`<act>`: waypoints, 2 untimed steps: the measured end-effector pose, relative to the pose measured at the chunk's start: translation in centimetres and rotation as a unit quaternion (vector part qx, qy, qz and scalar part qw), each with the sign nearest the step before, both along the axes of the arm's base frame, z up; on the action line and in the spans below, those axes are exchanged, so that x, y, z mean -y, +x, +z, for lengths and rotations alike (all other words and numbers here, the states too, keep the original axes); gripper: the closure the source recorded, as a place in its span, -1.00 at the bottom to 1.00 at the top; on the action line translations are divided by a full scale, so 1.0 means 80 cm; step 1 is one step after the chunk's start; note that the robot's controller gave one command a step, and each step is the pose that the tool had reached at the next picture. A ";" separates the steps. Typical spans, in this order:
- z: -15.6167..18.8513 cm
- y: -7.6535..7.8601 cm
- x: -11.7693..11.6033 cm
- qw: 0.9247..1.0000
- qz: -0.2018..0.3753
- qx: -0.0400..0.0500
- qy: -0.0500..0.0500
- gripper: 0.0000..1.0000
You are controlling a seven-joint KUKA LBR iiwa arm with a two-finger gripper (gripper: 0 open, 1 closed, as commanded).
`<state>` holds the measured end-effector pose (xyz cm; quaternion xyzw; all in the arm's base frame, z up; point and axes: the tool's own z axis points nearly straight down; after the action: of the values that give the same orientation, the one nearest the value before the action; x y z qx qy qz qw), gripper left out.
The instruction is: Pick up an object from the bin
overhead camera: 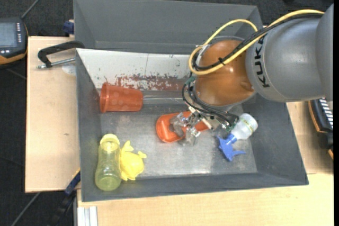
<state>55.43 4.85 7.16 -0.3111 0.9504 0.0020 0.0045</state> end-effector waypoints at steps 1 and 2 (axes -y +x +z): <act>0.141 -0.023 -0.026 1.000 0.017 0.002 0.001 1.00; 0.140 -0.023 -0.026 1.000 0.017 0.002 0.001 1.00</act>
Offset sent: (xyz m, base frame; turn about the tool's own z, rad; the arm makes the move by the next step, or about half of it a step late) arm 0.0000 0.0000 0.0000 0.0000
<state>53.55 6.90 18.39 -0.3275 0.9448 0.0025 0.0069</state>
